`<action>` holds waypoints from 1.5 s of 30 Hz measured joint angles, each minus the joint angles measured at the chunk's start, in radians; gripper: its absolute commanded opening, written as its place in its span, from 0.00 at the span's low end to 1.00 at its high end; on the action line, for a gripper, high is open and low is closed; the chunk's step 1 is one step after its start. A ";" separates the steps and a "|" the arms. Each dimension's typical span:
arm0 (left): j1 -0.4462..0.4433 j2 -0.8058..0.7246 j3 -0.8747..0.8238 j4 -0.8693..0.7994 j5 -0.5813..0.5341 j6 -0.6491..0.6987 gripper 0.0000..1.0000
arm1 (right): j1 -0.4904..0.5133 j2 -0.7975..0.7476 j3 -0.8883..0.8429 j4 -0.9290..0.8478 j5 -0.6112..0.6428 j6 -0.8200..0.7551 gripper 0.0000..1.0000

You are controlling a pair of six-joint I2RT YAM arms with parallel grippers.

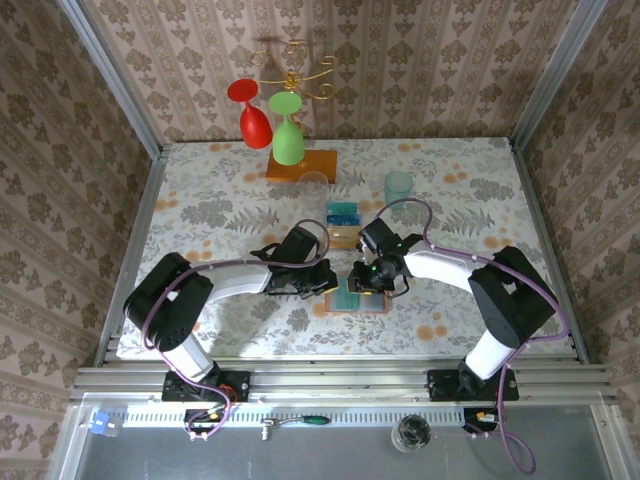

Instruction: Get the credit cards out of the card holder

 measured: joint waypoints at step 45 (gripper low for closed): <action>-0.001 0.055 0.006 -0.018 -0.005 0.011 0.00 | -0.008 0.002 -0.058 0.077 -0.012 0.019 0.30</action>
